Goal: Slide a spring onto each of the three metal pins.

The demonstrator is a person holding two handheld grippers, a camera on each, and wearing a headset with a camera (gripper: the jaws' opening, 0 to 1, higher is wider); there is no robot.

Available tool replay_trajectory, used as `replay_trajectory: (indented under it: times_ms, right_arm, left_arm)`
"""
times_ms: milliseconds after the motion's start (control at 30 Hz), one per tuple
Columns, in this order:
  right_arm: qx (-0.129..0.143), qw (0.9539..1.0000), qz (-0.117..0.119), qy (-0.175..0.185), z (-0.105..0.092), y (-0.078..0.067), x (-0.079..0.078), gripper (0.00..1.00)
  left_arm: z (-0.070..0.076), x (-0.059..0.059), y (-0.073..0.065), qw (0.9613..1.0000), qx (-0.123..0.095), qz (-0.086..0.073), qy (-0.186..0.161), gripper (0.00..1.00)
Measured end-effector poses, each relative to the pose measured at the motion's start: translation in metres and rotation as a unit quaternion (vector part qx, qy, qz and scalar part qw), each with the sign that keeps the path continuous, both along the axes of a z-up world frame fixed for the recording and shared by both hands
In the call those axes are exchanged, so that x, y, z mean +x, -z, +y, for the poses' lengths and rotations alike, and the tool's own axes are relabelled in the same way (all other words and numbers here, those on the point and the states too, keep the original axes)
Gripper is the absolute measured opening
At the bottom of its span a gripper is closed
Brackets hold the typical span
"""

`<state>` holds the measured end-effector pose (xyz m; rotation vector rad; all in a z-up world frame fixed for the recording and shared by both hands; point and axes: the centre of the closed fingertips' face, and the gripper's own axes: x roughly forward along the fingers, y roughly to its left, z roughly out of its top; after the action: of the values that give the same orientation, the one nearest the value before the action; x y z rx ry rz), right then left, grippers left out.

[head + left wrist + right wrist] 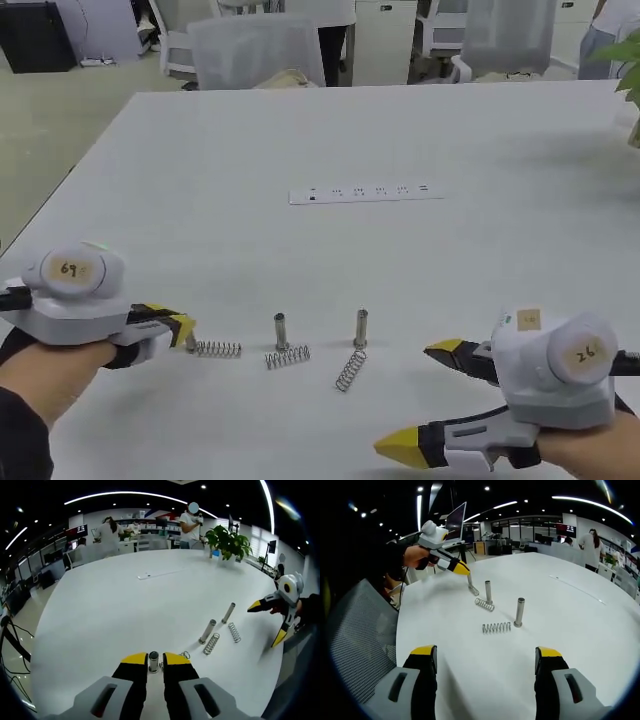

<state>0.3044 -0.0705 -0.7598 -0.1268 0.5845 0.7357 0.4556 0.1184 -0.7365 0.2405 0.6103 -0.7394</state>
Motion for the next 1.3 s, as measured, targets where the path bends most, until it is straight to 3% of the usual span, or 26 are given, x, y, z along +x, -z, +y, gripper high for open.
replay_trajectory:
  times_ms: [367, 567, 800, 1300]
  right_arm:
    - [-0.001, 1.0000, 0.000, 0.000, 0.000, 0.000, -0.001, 0.79]
    - [-0.001, 1.0000, 0.000, -0.001, 0.000, 0.000, -0.001, 0.79]
    - [-0.002, 1.0000, 0.001, -0.002, 0.001, 0.000, -0.001, 0.79]
    - [-0.003, 1.0000, 0.001, -0.002, 0.001, 0.000, -0.001, 0.79]
  left_arm:
    - [0.000, -0.001, -0.005, 0.9999, -0.009, -0.007, -0.004, 0.17]
    - [0.002, 0.000, -0.007, 0.9998, -0.009, -0.015, -0.008, 0.32]
    - [0.002, -0.001, -0.011, 0.9994, -0.025, -0.020, -0.010, 0.45]
    - [-0.004, -0.016, -0.015, 0.9984, -0.052, -0.019, 0.014, 0.67]
